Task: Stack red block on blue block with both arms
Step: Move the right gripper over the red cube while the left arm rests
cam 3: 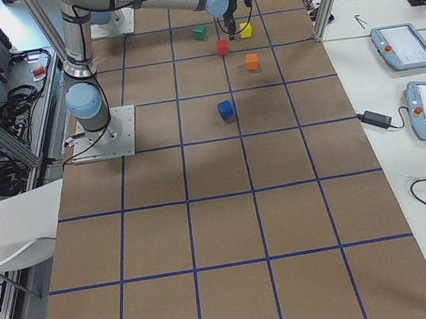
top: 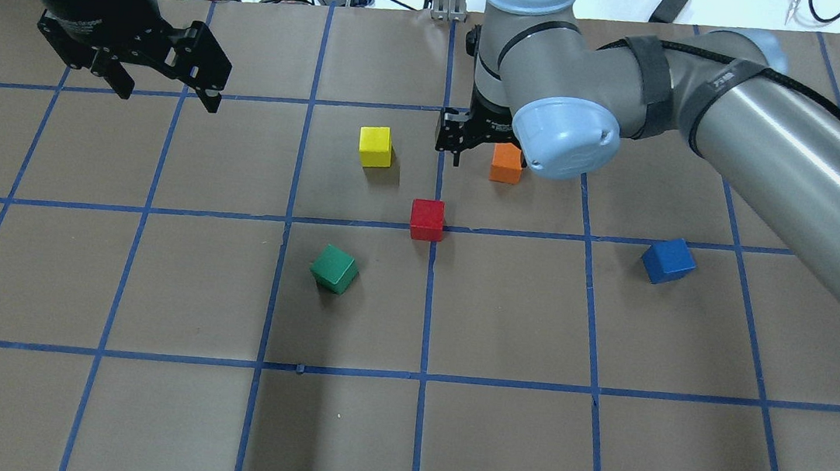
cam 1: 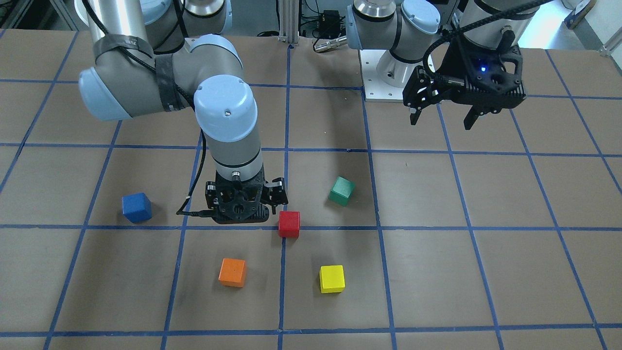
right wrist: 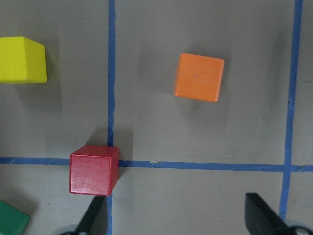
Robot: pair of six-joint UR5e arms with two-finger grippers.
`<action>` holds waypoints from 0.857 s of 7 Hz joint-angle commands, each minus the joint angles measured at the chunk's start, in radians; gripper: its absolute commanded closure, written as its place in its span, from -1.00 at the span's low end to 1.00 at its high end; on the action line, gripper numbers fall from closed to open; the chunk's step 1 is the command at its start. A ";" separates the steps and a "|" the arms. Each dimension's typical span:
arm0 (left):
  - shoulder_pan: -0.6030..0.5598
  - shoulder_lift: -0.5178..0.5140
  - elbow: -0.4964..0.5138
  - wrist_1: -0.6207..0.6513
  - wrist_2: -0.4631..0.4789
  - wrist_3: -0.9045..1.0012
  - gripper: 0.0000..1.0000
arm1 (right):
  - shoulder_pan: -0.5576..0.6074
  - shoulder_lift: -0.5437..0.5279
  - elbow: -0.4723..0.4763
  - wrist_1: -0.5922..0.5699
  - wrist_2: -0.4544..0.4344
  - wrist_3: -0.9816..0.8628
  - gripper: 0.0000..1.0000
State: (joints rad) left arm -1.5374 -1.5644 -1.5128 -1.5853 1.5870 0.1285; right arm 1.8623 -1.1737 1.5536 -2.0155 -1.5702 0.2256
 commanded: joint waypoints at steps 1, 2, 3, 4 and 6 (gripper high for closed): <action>0.000 -0.014 0.011 -0.002 0.002 -0.032 -1.00 | 0.043 0.064 0.000 -0.060 0.010 0.004 -1.00; 0.000 -0.013 0.011 -0.002 0.004 -0.038 -1.00 | 0.057 0.081 0.000 -0.066 0.013 0.047 -1.00; 0.000 -0.016 0.017 -0.005 0.002 -0.040 -1.00 | 0.058 0.097 0.000 -0.068 0.037 0.093 -1.00; 0.000 -0.011 0.019 -0.016 0.004 -0.040 -1.00 | 0.060 0.121 0.000 -0.103 0.079 0.096 -1.00; -0.003 -0.002 0.008 -0.016 0.004 -0.040 -1.00 | 0.060 0.138 0.006 -0.111 0.081 0.093 -1.00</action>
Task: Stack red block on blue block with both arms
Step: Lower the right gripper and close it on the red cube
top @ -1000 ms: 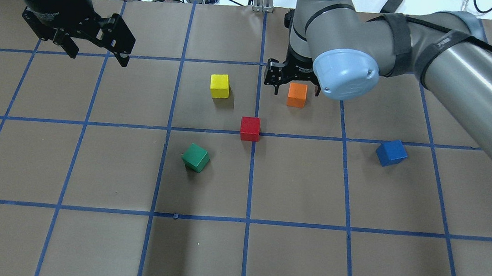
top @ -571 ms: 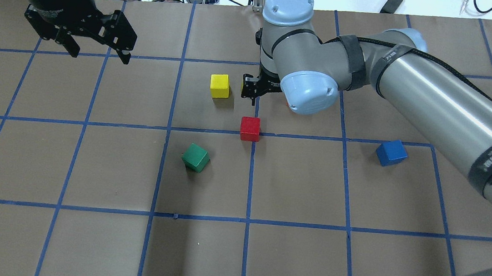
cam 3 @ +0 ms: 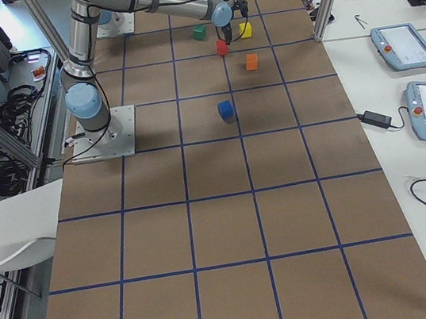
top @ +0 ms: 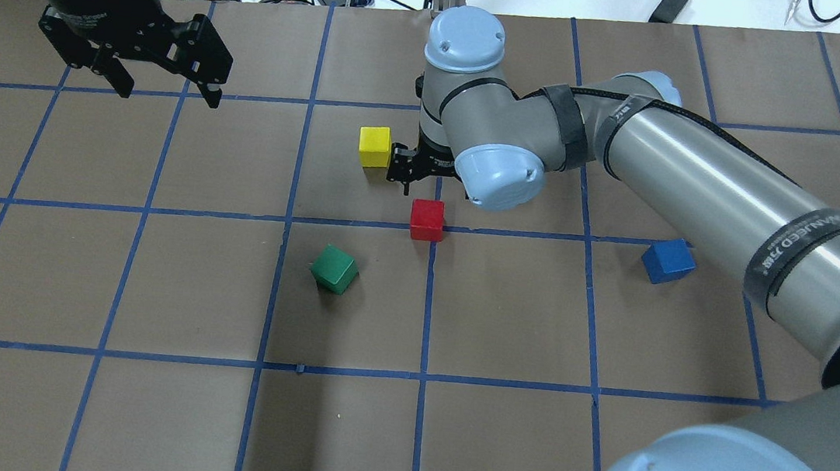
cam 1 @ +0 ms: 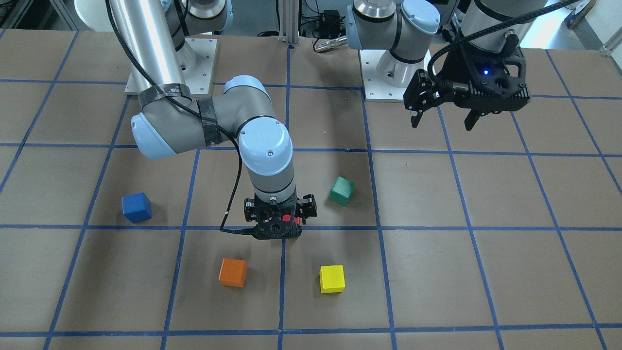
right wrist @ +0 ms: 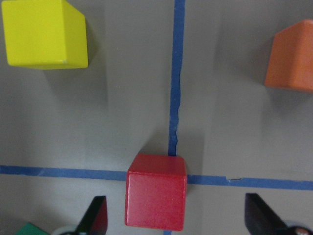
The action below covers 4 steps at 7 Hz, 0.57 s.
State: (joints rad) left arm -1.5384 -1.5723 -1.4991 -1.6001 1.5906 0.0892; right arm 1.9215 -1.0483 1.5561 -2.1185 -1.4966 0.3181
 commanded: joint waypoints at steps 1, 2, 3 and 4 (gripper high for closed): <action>-0.002 0.008 -0.007 -0.003 0.002 0.000 -1.00 | 0.001 0.037 0.002 -0.005 0.007 0.003 -1.00; -0.002 0.008 -0.009 -0.003 0.000 0.000 -1.00 | 0.001 0.047 0.002 -0.003 0.007 0.003 -1.00; -0.002 0.011 -0.009 -0.003 0.000 0.000 -1.00 | 0.002 0.056 0.002 -0.001 0.009 0.003 -1.00; -0.002 0.009 -0.009 -0.003 0.000 0.000 -1.00 | 0.007 0.063 0.002 -0.008 0.040 0.001 -1.00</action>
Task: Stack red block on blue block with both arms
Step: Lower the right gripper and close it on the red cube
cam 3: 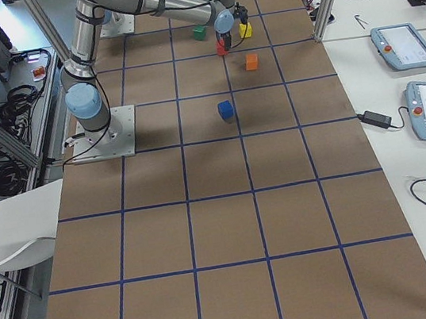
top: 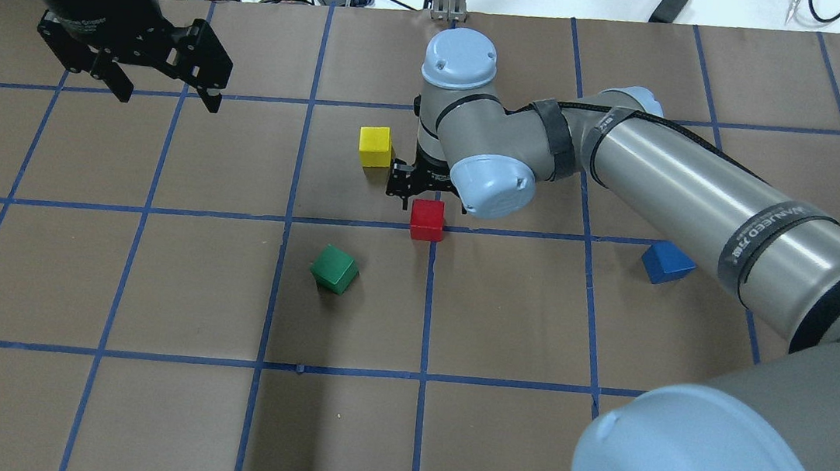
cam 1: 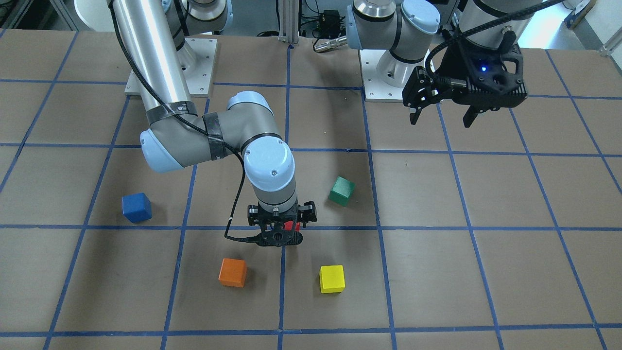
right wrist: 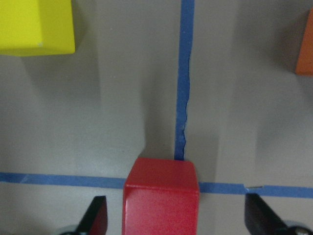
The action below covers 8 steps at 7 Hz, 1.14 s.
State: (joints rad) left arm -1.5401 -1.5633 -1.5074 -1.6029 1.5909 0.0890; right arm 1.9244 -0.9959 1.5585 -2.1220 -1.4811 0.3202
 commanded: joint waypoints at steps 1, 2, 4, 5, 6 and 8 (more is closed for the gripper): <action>0.000 0.000 0.000 0.000 0.000 0.000 -1.00 | 0.004 0.013 0.000 -0.006 0.045 0.000 -1.00; 0.000 -0.001 0.000 0.000 0.000 0.000 -1.00 | 0.004 0.013 0.002 -0.006 0.044 0.000 -0.96; 0.000 -0.003 0.001 0.000 0.000 0.002 -1.00 | 0.004 0.014 0.002 -0.003 0.044 -0.016 0.79; 0.000 -0.003 0.000 0.000 0.000 0.000 -1.00 | 0.004 0.013 0.002 -0.004 0.036 -0.015 1.00; 0.000 -0.001 0.001 0.000 -0.002 0.002 -1.00 | 0.002 0.007 -0.003 0.004 0.030 -0.016 1.00; 0.000 -0.001 0.001 0.000 -0.003 0.002 -1.00 | 0.001 -0.013 -0.009 0.016 0.028 -0.016 1.00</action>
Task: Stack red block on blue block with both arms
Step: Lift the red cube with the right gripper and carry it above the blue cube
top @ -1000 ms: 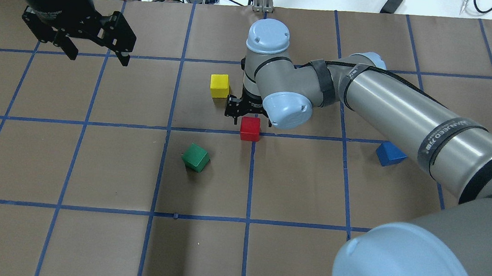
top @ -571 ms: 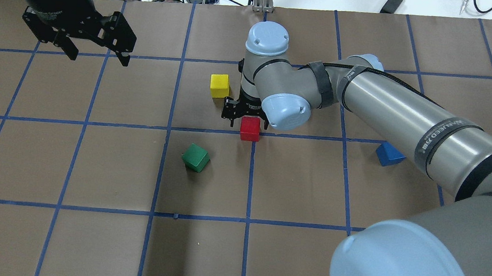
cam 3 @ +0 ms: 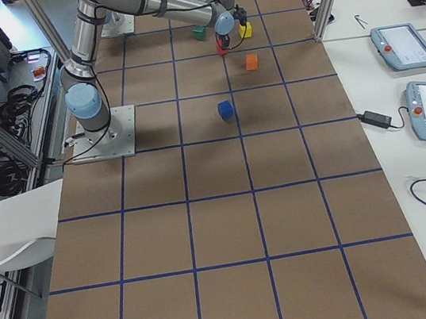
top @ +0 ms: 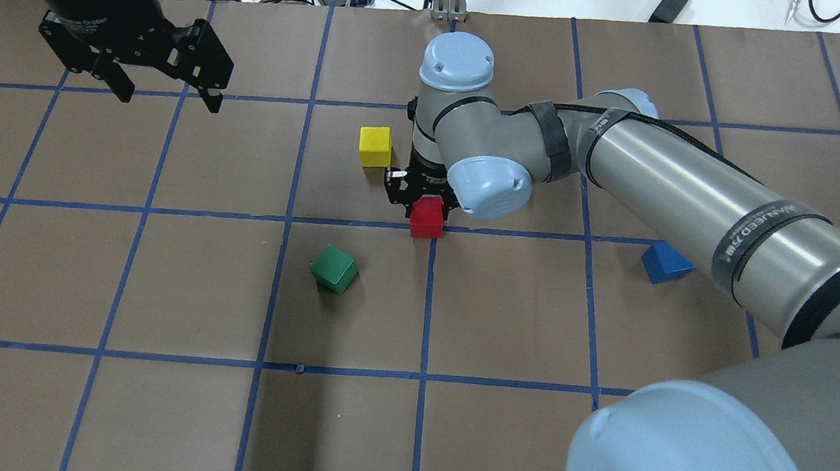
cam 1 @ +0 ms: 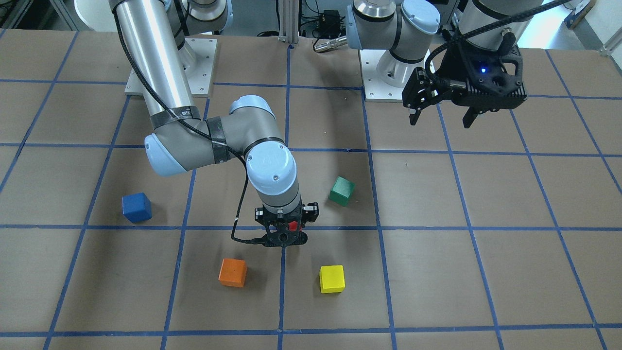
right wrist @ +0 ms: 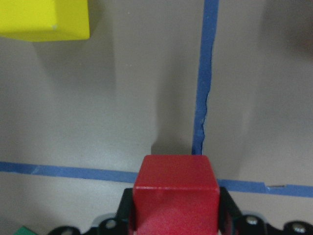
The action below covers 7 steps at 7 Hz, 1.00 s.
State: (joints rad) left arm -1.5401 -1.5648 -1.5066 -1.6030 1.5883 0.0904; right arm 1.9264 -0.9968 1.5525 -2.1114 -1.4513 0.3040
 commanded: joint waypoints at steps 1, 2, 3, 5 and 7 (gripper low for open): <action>0.000 -0.001 0.000 0.000 -0.001 0.000 -1.00 | -0.010 -0.032 -0.005 0.008 -0.003 -0.002 1.00; 0.000 0.000 0.000 0.002 -0.001 0.000 -1.00 | -0.027 -0.064 -0.008 0.046 -0.010 -0.009 1.00; 0.000 -0.001 0.000 0.002 -0.001 0.000 -1.00 | -0.061 -0.107 -0.023 0.107 -0.023 -0.052 1.00; 0.000 -0.001 0.000 0.002 -0.002 0.000 -1.00 | -0.200 -0.184 -0.046 0.281 -0.024 -0.211 1.00; 0.000 -0.001 0.000 0.002 -0.002 0.000 -1.00 | -0.355 -0.236 -0.032 0.365 -0.027 -0.374 1.00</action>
State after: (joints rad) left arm -1.5401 -1.5661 -1.5064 -1.6016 1.5856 0.0905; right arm 1.6672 -1.2018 1.5155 -1.8052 -1.4768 0.0334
